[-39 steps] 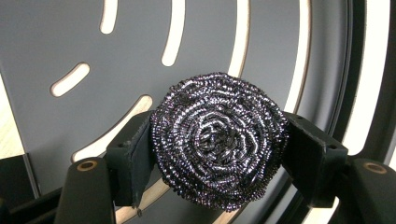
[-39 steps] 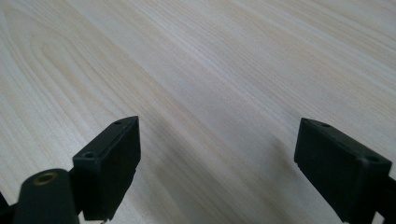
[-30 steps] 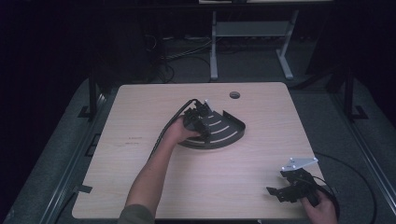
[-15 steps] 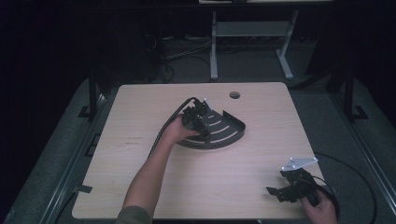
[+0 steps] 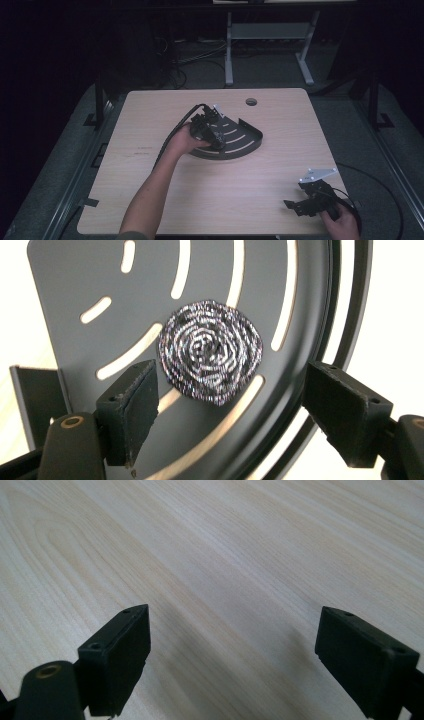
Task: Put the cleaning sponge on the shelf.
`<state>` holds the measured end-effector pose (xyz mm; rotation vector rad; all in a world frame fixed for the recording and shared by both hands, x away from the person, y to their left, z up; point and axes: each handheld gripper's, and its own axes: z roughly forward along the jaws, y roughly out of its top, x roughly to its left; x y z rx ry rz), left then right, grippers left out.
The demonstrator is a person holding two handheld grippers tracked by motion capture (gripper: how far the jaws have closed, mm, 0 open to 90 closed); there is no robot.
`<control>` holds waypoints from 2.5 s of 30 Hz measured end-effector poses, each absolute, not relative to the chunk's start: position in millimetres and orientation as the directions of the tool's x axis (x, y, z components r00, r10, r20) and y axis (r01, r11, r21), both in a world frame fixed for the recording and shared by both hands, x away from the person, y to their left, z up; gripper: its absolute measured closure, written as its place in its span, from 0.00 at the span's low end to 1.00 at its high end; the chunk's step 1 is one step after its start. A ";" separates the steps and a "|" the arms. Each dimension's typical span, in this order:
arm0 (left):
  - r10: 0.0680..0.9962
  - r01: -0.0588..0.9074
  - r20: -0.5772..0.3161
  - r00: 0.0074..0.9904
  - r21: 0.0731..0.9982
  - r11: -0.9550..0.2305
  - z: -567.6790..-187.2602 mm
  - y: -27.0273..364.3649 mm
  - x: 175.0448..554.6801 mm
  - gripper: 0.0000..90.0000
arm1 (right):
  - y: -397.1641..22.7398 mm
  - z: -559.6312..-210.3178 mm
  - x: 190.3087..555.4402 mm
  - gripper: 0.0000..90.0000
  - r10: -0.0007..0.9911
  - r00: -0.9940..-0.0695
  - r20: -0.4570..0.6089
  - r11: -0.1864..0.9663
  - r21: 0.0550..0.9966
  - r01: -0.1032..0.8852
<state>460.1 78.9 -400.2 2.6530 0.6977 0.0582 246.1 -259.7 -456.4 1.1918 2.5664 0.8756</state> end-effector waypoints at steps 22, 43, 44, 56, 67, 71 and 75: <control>0.479 0.455 -0.064 0.876 0.444 -0.772 -387.1 107.2 425.4 0.24 | -256.9 -457.2 247.7 0.16 0.737 -0.672 0.072 0.520 0.574 0.632; 0.453 0.424 -0.057 0.889 0.474 -0.772 -377.6 115.7 396.3 0.23 | -258.6 -458.1 248.0 0.16 0.742 -0.667 0.072 0.519 0.569 0.639; 0.454 0.424 -0.057 0.889 0.475 -0.771 -377.6 116.0 395.2 0.23 | -258.7 -458.3 247.9 0.16 0.742 -0.666 0.073 0.517 0.569 0.639; 0.460 0.430 -0.062 0.886 0.485 -0.761 -377.8 134.5 376.4 0.23 | -258.1 -459.3 248.6 0.16 0.740 -0.669 0.068 0.525 0.563 0.638; 0.459 0.426 -0.058 0.886 0.490 -0.760 -380.4 139.5 362.8 0.23 | -256.9 -459.3 248.5 0.16 0.738 -0.671 0.069 0.526 0.563 0.637; 0.459 0.428 -0.057 0.886 0.479 -0.766 -383.5 142.0 358.7 0.23 | -255.9 -459.8 248.9 0.16 0.736 -0.673 0.067 0.531 0.559 0.636; 0.462 0.429 -0.055 0.885 0.478 -0.766 -385.0 144.3 355.0 0.24 | -255.1 -459.8 248.8 0.16 0.736 -0.674 0.067 0.532 0.559 0.636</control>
